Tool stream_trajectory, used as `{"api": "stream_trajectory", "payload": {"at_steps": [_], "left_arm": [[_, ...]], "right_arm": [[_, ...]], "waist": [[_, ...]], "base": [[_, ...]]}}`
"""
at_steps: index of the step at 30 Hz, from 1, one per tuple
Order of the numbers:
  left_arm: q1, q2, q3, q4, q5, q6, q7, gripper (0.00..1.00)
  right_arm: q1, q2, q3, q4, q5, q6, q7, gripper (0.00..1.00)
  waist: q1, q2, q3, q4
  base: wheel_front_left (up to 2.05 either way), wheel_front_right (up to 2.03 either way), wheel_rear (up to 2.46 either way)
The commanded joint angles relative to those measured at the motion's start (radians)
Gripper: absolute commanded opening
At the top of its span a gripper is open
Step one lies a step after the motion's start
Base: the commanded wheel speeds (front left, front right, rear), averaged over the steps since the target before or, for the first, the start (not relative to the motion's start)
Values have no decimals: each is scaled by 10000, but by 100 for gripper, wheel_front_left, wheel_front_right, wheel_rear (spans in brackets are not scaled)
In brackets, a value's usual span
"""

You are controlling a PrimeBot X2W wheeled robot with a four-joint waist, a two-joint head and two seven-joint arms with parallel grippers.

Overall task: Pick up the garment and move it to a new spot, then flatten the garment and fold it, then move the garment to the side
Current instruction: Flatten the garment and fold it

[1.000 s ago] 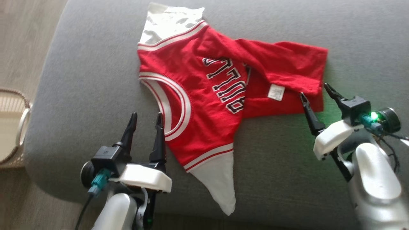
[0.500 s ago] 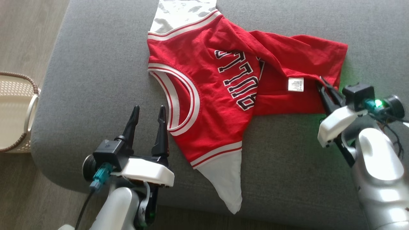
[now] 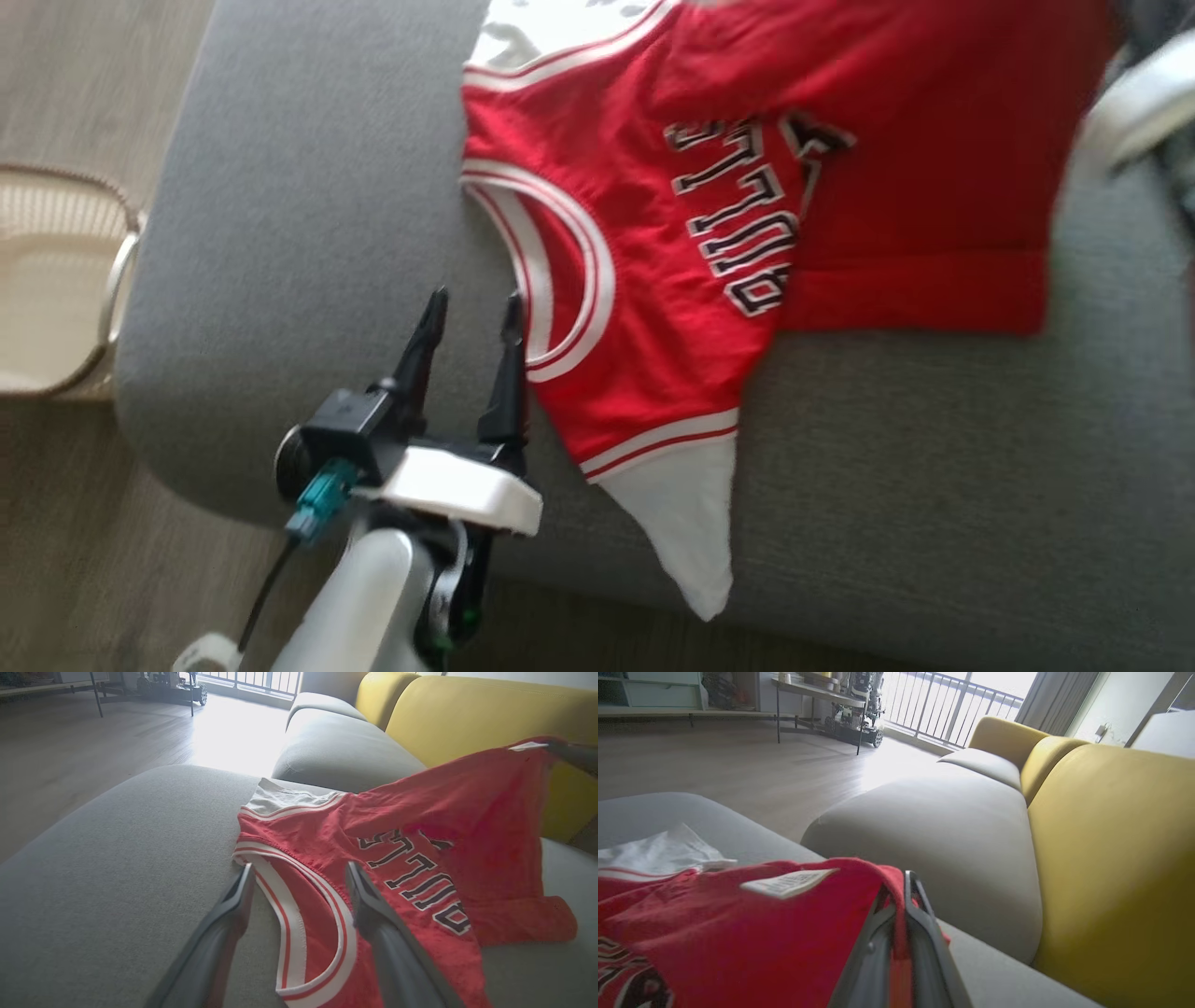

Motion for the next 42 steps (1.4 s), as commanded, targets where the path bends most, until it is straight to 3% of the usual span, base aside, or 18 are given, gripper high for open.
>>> {"api": "stream_trajectory", "payload": {"at_steps": [1, 9, 10, 11, 18, 28, 34, 42], "left_arm": [[-488, 35, 115, -412, -110, 101, -53, 100], [-859, 35, -442, -614, -534, 333, -53, 100], [-905, 35, -499, -654, -586, 371, -53, 100], [-951, 35, -553, -688, -630, 401, -53, 100], [-1047, 35, -582, -701, -626, 557, -53, 100], [-1009, 35, 187, -450, -50, 378, -53, 100], [-624, 35, 894, -248, 373, 144, -53, 100], [85, 35, 1715, -164, 674, -128, -53, 100]], "right_arm": [[-1131, -377, 279, -146, 56, -4, 251, 0], [-3608, -1144, 599, 1590, -478, -4, 969, 0], [-3850, -1201, 660, 1879, -590, -4, 997, 43], [-4054, -1250, 681, 2175, -695, -4, 1008, 100], [-4490, -962, 608, 3661, -1110, -4, 534, 100], [-3362, -152, 493, 4339, -422, -4, -1080, 100], [-1658, 487, 470, 3502, 708, -4, -1341, 100], [1918, 1023, -46, 575, 1928, -4, -1356, 100]], "waist": [[-1, 0, 512, 511], [-1, 0, 1264, 1426], [-1, 0, 1344, 1510], [-1, 0, 1402, 1575], [-1, 0, 1357, 1437], [-1, 0, 299, 85], [-1, 0, -588, -767], [-1, 0, -1643, -1525]], "base": [[0, 0, 0], [0, 0, 0], [0, 0, 0], [0, 0, 0], [0, 0, 0], [0, 0, 0], [0, 0, 0], [0, 0, 0]]}}
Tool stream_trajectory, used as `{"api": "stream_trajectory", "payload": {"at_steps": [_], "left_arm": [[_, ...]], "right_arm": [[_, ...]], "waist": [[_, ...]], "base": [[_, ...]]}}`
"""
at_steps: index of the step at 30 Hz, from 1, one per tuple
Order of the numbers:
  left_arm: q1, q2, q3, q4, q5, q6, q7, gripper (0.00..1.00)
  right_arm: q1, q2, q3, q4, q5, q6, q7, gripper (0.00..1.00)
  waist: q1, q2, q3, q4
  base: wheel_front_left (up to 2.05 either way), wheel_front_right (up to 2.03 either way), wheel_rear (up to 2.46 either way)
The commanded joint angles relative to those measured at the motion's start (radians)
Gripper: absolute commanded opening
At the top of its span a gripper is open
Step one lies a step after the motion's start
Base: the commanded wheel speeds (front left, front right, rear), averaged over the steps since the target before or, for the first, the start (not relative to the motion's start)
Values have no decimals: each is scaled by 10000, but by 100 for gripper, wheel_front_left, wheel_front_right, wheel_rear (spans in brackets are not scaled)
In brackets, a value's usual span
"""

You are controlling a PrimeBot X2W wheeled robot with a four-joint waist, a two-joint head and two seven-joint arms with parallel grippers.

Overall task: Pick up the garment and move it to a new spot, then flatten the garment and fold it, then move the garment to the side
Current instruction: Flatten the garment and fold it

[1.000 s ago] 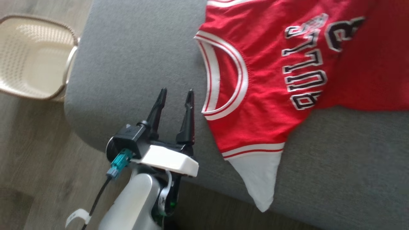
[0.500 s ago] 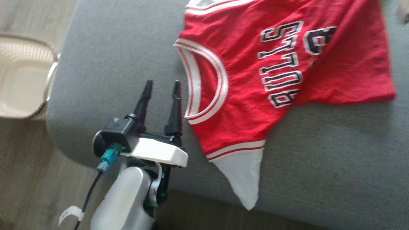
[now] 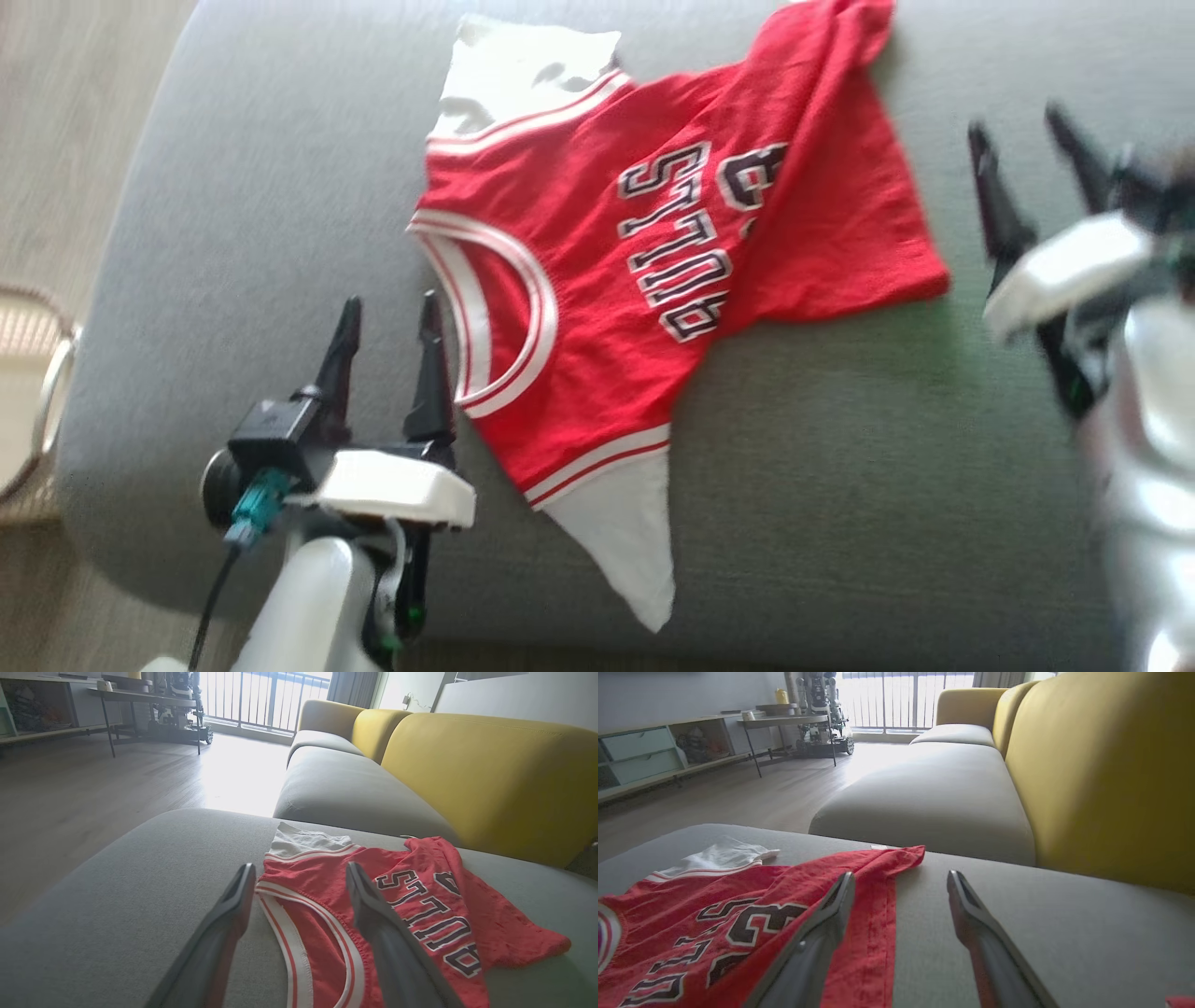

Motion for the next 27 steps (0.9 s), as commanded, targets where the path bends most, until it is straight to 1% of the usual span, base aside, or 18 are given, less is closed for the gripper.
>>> {"api": "stream_trajectory", "payload": {"at_steps": [1, 4, 8, 10, 14, 18, 21, 24, 27], "left_arm": [[-52, 85, 426, -301, 154, -43, -53, 100], [271, 85, 587, -279, 202, -134, -53, 100], [590, 85, 662, -219, 261, -237, -53, 100], [672, 85, 608, -182, 285, -294, -53, 100], [758, 85, 396, -128, 308, -369, -53, 100], [810, 85, 185, -157, 251, -287, -53, 100], [743, 85, 43, -162, 228, -296, -53, 100], [635, 85, -15, -148, 249, -301, -53, 100], [509, 85, -71, -149, 249, -291, -53, 100]], "right_arm": [[386, 270, -36, -647, 132, -4, -91, 100], [1647, 772, -508, -1516, 215, -4, -91, 100], [3041, 1359, -1021, -2242, 268, -4, -15, 100], [3516, 1523, -1215, -2473, 284, -4, 73, 100], [3947, 1662, -1358, -2731, 342, -4, 212, 100], [4100, 1718, -1228, -2885, 244, -4, 459, 100], [3918, 1728, -1373, -2802, 326, -4, 674, 100], [3555, 1731, -1461, -2533, 684, -4, 902, 100], [3096, 1732, -1323, -2057, 943, -4, 1171, 100]], "waist": [[0, -1, -528, -477], [0, -1, -790, -701], [0, -1, -1032, -882], [0, -1, -1081, -911], [0, -1, -1123, -925], [0, -1, -1087, -882], [0, -1, -980, -733], [0, -1, -808, -529], [0, -1, -566, -297]], "base": [[0, 0, 0], [0, 0, 0], [0, 0, 0], [0, 0, 0], [0, 0, 0], [0, 0, 0], [0, 0, 0], [0, 0, 0], [0, 0, 0]]}}
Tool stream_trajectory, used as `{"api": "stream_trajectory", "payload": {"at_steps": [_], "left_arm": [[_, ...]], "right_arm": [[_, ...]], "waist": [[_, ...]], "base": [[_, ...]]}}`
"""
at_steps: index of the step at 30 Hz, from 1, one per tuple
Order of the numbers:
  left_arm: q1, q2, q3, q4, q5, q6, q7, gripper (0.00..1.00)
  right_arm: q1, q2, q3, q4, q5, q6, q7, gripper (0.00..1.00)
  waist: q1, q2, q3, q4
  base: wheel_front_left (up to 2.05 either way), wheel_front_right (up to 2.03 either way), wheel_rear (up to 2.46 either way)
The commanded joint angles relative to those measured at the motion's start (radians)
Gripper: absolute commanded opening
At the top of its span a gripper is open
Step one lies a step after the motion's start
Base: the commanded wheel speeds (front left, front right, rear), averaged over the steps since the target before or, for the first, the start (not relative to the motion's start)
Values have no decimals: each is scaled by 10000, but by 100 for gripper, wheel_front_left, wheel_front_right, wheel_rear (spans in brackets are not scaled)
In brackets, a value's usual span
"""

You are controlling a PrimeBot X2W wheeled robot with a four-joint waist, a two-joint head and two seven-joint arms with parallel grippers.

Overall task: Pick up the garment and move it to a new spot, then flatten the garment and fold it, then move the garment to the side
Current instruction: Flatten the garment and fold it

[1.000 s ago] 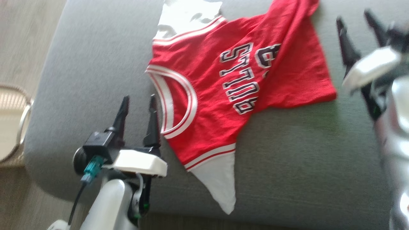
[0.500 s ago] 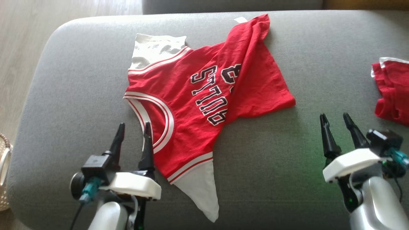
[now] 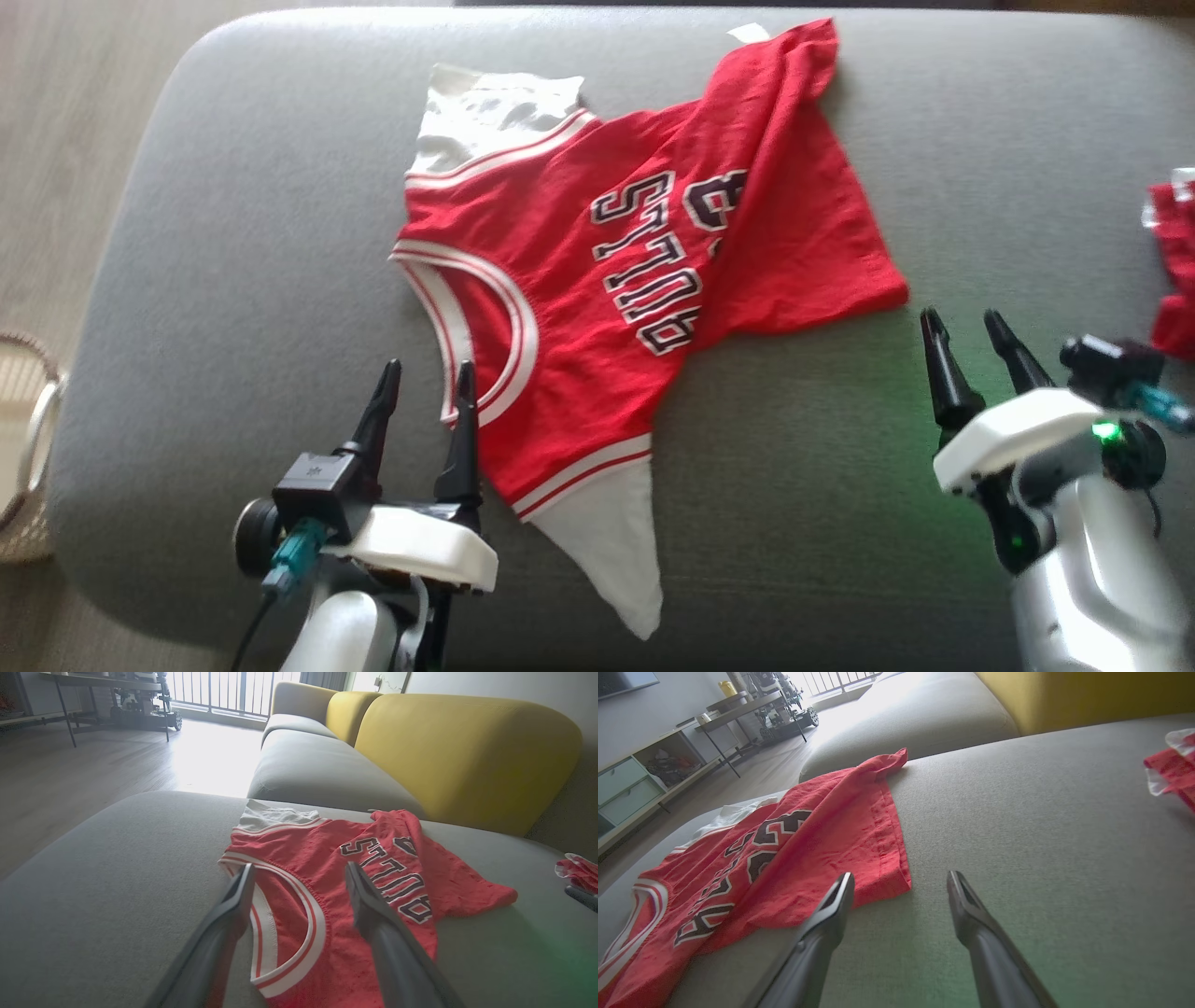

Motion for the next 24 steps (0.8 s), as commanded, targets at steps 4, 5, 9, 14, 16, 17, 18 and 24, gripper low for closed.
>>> {"api": "stream_trajectory", "payload": {"at_steps": [4, 5, 9, 14, 16, 17, 18, 24], "left_arm": [[-544, 68, 130, -266, -14, 70, -53, 100], [-573, 68, 113, -270, -33, 99, -53, 100], [-669, 68, 3, -279, -94, 147, -53, 100], [-801, 68, -124, -328, -146, 246, -53, 100], [-823, 68, -127, -333, -151, 266, -53, 100], [-829, 68, -126, -332, -150, 277, -53, 100], [-830, 68, -122, -328, -148, 290, -53, 100], [-759, 68, -31, -268, -107, 299, -53, 100]], "right_arm": [[-1105, 66, 43, 521, 96, -4, 209, 100], [-1262, 66, -40, 713, 141, -4, 239, 100], [-1783, 55, -548, 1509, 291, -4, 317, 100], [-2340, -58, -1101, 2666, -46, -4, 269, 100], [-2509, -48, -1031, 2975, -111, -4, 291, 8], [-2584, -41, -943, 3079, -119, -4, 257, 0], [-2645, -34, -875, 3169, -117, -4, 197, 0], [-2821, -74, -699, 3502, -232, -4, -397, 0]], "waist": [[1, -1, 443, 557], [1, -1, 501, 649], [1, -1, 702, 1010], [1, -1, 886, 1386], [1, -1, 914, 1424], [1, -1, 921, 1428], [1, -1, 918, 1417], [1, -1, 720, 1100]], "base": [[0, 0, 0], [0, 0, 0], [0, 0, 0], [0, 0, 0], [0, 0, 0], [0, 0, 0], [0, 0, 0], [0, 0, 0]]}}
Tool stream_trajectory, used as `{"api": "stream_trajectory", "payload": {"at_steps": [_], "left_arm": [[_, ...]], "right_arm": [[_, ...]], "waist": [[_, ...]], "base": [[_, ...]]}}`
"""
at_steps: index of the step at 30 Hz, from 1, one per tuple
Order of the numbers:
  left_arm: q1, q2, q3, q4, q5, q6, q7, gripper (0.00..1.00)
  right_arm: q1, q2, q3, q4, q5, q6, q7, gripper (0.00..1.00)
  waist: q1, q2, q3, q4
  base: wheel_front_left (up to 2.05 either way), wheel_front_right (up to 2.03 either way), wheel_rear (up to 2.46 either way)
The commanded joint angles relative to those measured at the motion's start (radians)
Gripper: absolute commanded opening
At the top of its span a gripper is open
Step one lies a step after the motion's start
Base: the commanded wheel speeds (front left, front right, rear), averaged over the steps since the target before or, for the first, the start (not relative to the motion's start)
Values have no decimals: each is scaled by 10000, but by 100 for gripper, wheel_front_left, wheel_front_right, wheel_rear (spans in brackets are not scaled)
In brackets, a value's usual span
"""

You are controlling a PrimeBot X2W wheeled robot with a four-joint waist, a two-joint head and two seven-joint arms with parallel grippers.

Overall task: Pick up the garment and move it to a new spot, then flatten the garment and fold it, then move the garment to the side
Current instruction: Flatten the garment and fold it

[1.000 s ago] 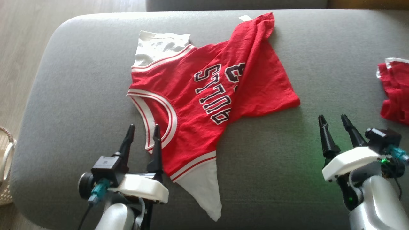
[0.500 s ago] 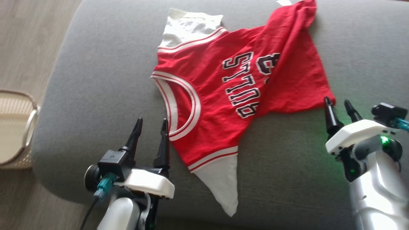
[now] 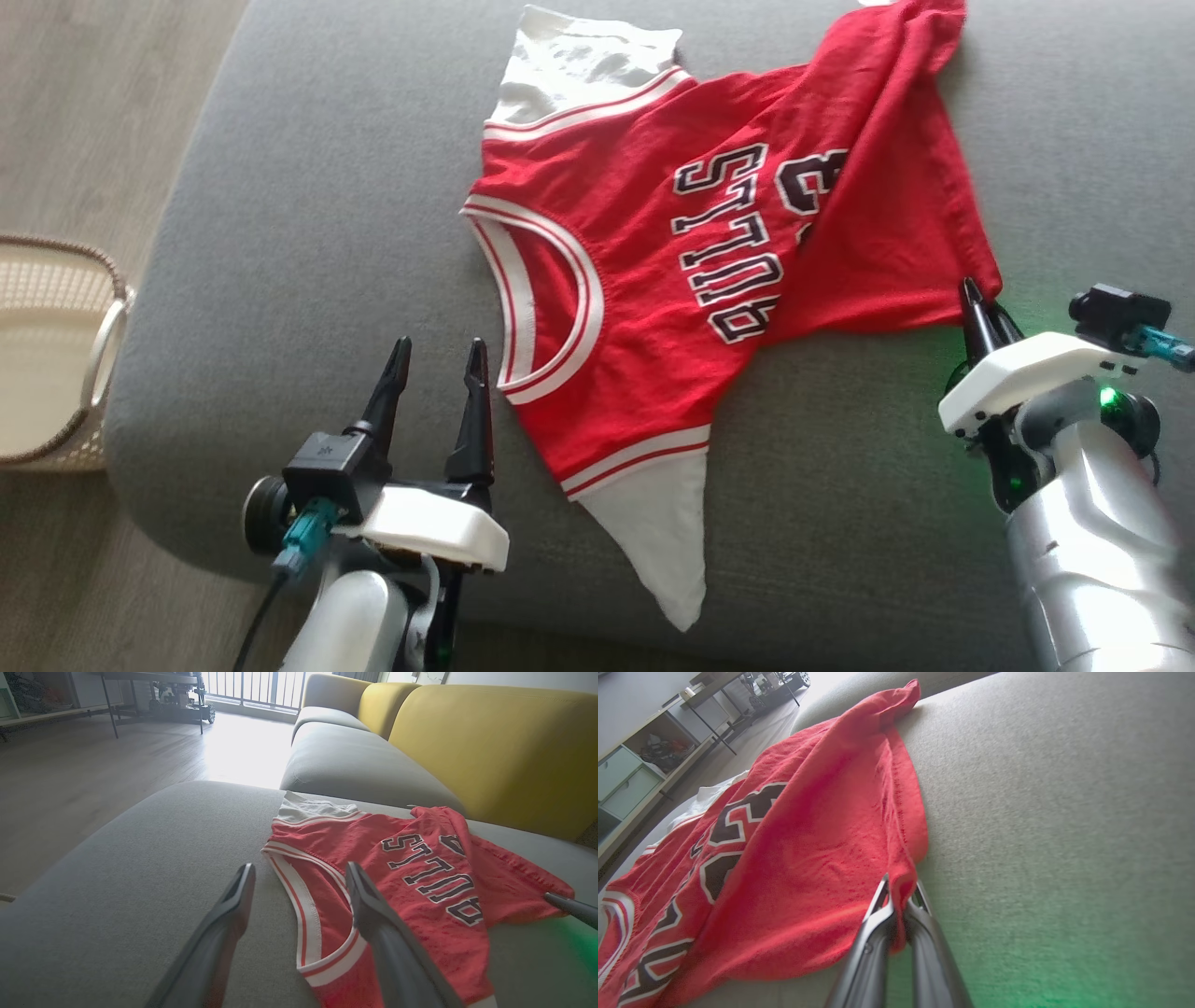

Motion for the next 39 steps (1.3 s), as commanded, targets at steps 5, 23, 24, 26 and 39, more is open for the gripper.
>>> {"api": "stream_trajectory", "payload": {"at_steps": [5, 23, 24, 26, 39], "left_arm": [[-300, 70, 366, -259, 4, 29, -53, 100], [113, 70, 756, -171, 143, -141, -53, 100], [127, 70, 764, -164, 153, -155, -53, 100], [153, 70, 792, -156, 172, -177, -53, 100], [297, 70, 1067, -224, 325, -244, -53, 100]], "right_arm": [[-166, -267, 102, -182, -450, -4, -506, 0], [1393, -129, -1955, -1373, -1553, -4, -116, 0], [1484, -74, -1997, -1430, -1598, -4, -55, 0], [1599, 13, -2087, -1592, -1664, -4, -56, 98], [2712, 146, 1826, -4380, 100, -4, -885, 100]], "waist": [[0, 0, -333, -420], [0, 0, -1110, -1408], [0, 0, -1127, -1425], [0, 0, -1145, -1460], [0, 0, -1405, -1713]], "base": [[0, 0, 0], [0, 0, 0], [0, 0, 0], [0, 0, 0], [0, 0, 0]]}}
